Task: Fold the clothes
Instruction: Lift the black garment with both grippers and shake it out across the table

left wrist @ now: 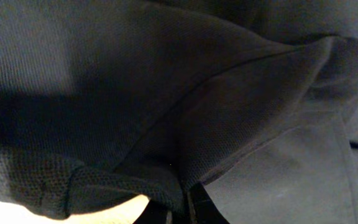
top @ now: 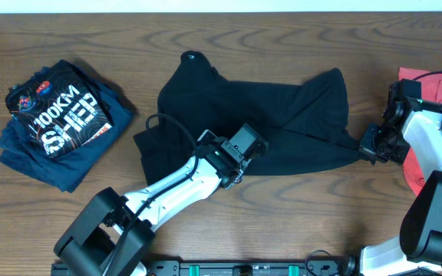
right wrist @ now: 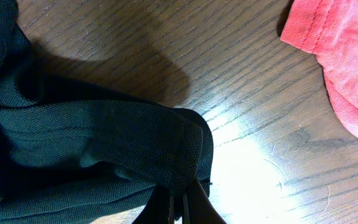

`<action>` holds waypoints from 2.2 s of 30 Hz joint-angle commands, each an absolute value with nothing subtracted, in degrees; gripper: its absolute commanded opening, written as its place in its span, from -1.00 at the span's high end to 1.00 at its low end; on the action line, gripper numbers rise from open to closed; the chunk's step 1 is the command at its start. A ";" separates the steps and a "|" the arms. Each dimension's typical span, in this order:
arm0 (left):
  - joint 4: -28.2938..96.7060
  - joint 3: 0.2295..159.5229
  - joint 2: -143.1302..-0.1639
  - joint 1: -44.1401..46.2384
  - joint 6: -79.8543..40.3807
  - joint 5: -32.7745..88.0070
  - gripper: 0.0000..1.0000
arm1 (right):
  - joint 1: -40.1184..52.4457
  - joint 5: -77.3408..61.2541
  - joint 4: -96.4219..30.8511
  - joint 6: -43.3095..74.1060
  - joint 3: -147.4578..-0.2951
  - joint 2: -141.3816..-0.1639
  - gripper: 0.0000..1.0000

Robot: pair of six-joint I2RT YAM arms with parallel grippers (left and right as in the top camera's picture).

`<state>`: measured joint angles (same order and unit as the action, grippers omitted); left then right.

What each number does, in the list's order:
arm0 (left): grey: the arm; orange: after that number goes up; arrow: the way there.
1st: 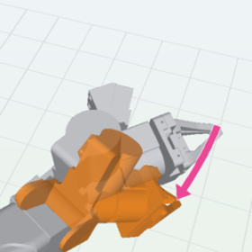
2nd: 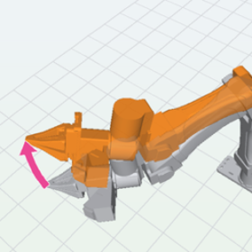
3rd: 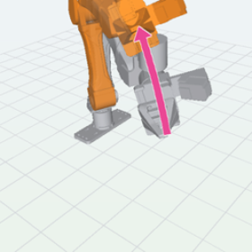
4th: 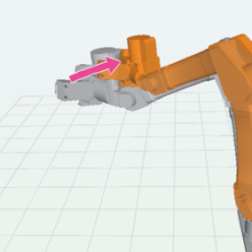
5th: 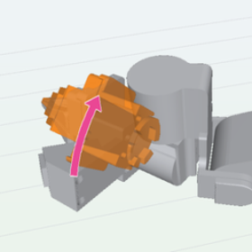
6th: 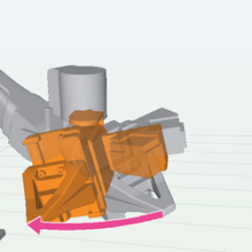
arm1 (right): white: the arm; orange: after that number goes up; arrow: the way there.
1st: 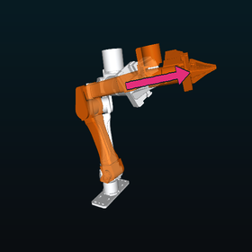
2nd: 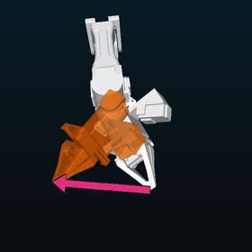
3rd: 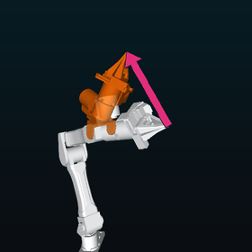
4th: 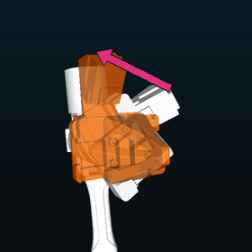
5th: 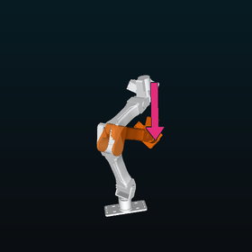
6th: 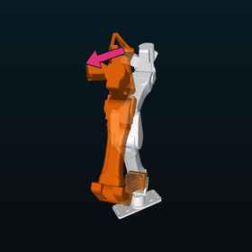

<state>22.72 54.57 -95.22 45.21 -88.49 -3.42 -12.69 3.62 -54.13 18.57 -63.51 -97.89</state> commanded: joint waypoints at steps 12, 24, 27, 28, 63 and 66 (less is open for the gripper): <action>28.14 54.43 -63.96 32.84 -37.78 -5.74 0.88 | -18.24 -8.99 -58.11 10.09 -71.55 -91.66 0.98; 37.58 69.01 -50.06 19.07 -24.75 5.45 0.88 | -23.86 -9.30 -63.00 7.03 -85.32 -72.88 0.98; 44.77 74.65 -50.94 18.22 -20.84 5.39 0.88 | -25.28 -9.30 -63.96 7.03 -88.73 -69.32 0.98; 47.18 76.47 -51.31 18.22 -19.84 5.39 0.89 | -25.52 -9.30 -64.29 7.01 -89.76 -68.38 0.98; -0.71 90.85 -93.47 6.42 -8.88 4.58 0.88 | -19.77 -11.07 -25.39 16.27 -98.52 -95.20 0.98; -5.45 91.94 -91.44 6.00 -10.96 6.11 0.88 | -21.26 -10.90 -28.14 16.67 -103.88 -94.91 0.98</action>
<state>-2.94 89.36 -95.55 8.01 -10.22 8.03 -18.52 -15.11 -27.55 13.76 -98.24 -96.92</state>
